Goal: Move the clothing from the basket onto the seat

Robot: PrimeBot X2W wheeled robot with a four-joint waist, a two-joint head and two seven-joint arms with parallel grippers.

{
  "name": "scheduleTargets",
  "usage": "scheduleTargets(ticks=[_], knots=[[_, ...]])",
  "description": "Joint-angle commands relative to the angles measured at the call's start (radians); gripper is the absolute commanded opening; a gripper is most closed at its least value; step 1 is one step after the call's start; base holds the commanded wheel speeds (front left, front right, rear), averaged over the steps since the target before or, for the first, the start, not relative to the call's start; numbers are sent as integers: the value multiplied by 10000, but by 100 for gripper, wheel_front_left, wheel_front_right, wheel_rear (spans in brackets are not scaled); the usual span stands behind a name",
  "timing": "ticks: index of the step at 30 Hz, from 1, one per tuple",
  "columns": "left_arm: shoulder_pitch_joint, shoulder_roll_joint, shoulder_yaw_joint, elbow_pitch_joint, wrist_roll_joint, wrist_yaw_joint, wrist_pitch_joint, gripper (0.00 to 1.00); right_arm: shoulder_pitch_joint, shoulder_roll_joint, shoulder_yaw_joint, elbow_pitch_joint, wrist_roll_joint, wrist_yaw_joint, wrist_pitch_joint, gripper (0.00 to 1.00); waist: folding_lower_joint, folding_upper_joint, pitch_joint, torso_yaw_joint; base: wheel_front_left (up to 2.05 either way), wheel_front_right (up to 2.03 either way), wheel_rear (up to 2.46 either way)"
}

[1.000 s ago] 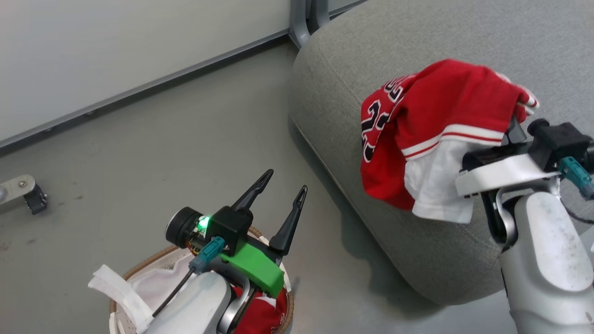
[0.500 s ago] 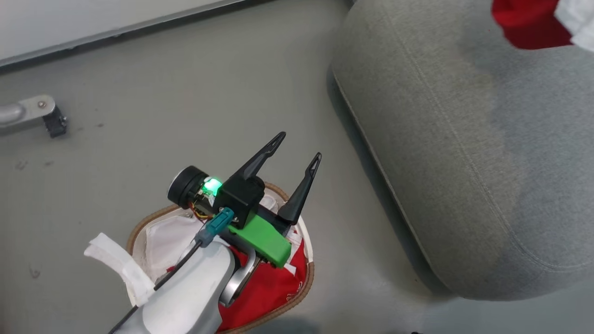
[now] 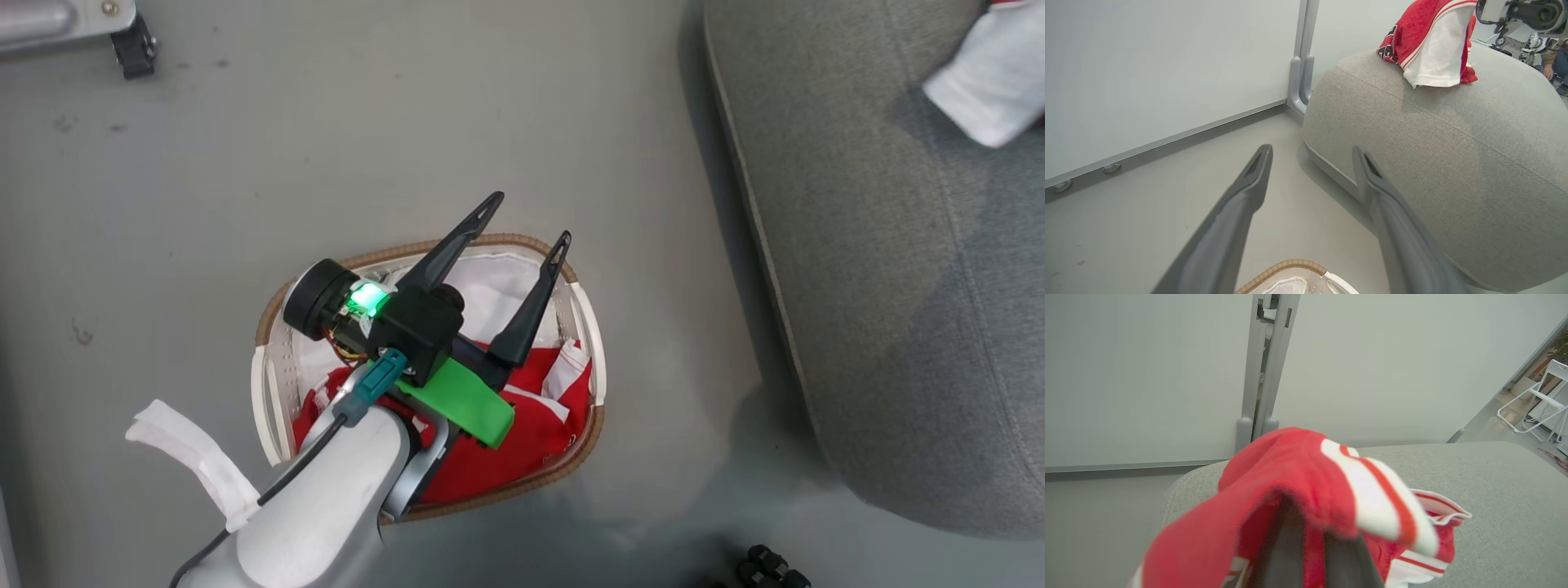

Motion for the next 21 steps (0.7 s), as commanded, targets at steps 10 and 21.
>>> scheduleTargets(ticks=[10, 21], knots=[[-32, 210, 71, 22, -110, 121, -22, 100, 537, -13, -307, 449, -460, -14, -49, 4, -2, -1, 307, 170, 0, 0, 0], [406, 283, 92, 262, -404, 224, -162, 100, 2027, 776, -744, -309, -624, -14, -49, 100, -2, -1, -522, -221, 0, 0, 0]])
